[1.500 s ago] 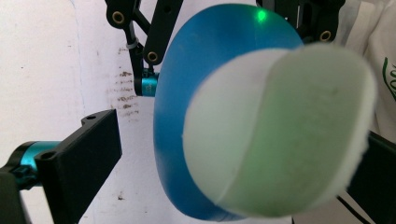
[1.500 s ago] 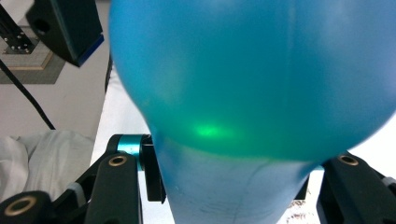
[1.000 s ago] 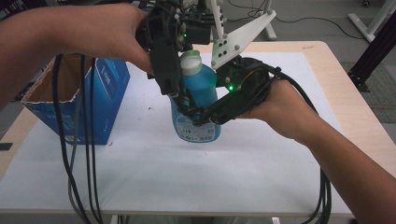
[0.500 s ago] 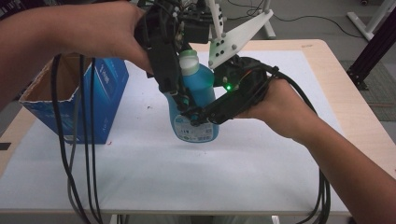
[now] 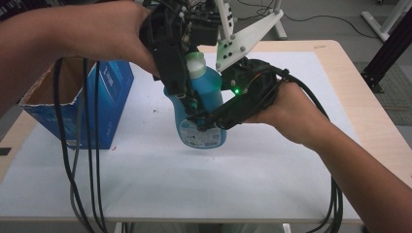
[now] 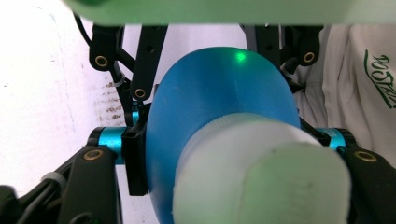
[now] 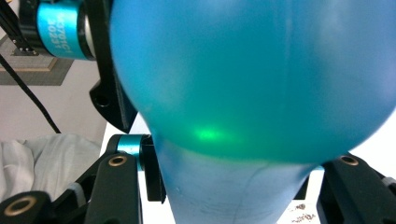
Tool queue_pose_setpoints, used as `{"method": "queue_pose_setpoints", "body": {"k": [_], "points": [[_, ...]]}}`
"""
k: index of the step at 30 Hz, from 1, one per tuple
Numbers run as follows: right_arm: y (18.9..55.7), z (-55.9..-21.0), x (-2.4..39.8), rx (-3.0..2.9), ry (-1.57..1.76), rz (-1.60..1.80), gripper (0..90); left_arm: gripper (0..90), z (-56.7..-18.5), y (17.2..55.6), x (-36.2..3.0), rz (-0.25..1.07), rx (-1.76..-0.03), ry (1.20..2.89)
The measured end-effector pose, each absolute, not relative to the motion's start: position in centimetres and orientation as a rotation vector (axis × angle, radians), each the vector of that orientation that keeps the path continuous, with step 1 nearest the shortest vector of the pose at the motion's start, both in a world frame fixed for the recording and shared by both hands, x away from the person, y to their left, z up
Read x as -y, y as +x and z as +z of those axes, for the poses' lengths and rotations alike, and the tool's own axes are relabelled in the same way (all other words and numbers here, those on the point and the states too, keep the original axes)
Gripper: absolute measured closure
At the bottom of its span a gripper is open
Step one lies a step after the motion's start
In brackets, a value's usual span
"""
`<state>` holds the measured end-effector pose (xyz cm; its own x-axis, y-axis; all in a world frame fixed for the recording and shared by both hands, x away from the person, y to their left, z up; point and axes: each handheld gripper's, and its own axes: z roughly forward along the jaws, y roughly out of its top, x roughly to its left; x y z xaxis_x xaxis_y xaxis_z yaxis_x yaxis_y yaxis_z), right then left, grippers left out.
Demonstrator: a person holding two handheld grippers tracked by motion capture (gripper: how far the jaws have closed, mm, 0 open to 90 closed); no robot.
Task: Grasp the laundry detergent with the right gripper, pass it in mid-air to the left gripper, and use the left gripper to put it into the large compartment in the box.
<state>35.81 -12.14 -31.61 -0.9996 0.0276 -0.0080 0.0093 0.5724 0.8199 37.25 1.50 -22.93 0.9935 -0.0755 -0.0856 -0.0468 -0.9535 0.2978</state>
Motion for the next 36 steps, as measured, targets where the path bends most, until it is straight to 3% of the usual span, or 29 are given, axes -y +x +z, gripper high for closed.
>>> {"method": "queue_pose_setpoints", "body": {"k": [15,20,22,24,36], "points": [[35.7,-31.4,12.1,-2.749,0.023,1.486,44.3,38.1,-22.1,36.9,-1.4,-0.119,0.059,2.858],[35.8,-31.1,12.1,-2.751,0.067,1.484,21.4,38.1,-20.9,36.8,-1.8,-0.09,0.041,2.87],[35.9,-30.9,12.3,-2.758,0.087,1.485,21.2,38.1,-20.5,36.9,-2.1,-0.088,0.029,2.876],[35.9,-30.7,12.5,-2.749,0.129,1.47,10.7,38.1,-20.1,36.9,-2.4,-0.083,0.01,2.885],[36.6,-29.1,16.1,-2.77,0.346,1.309,10.6,38.1,-18.0,37.9,-5.3,-0.048,-0.197,2.903]]}}
